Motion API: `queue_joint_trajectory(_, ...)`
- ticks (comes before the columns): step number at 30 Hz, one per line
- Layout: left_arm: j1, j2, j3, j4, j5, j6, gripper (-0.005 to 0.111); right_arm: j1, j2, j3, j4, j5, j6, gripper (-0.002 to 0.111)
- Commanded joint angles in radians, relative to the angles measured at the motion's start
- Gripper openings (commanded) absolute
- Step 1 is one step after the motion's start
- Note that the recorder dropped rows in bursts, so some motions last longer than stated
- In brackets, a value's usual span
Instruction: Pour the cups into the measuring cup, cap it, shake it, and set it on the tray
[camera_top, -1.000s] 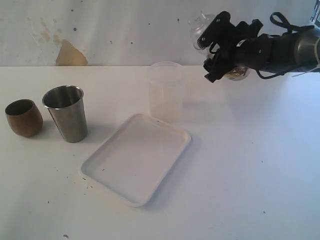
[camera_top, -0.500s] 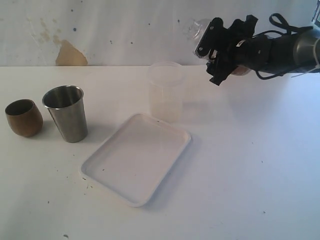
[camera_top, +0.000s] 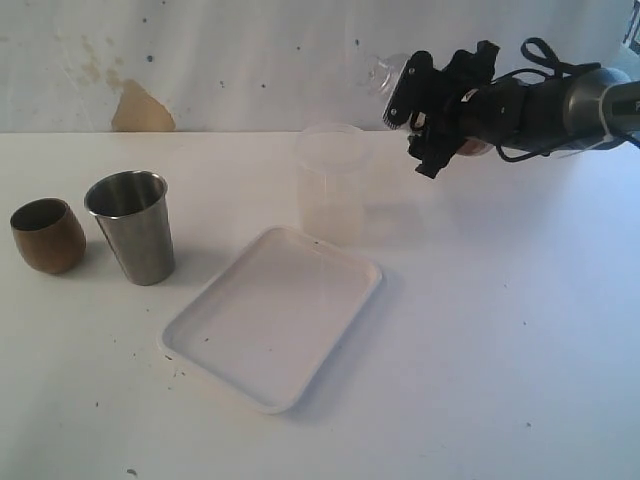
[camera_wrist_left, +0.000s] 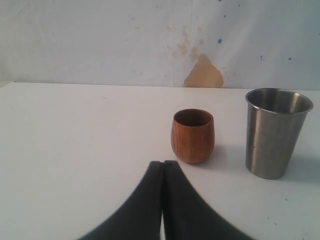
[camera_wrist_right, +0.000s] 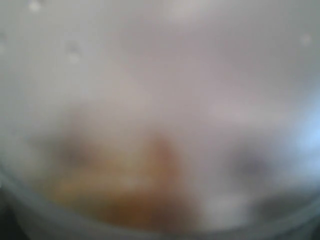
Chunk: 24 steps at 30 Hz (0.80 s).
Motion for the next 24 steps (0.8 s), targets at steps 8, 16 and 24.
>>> queue_joint_trajectory(8,-0.002,-0.003,0.005,0.005,0.0,-0.002,0.0,-0.004,-0.016,-0.018,0.0,-0.133,-0.237,0.0)
queue_joint_trajectory(16,-0.002,-0.003,0.005,0.005,0.0,-0.002,0.0,-0.004,-0.016,-0.018,0.0,-0.187,-0.335,0.0)
queue_joint_trajectory(24,-0.002,-0.003,0.005,0.005,0.0,-0.002,0.0,-0.004,-0.016,-0.022,0.0,-0.217,-0.381,0.0)
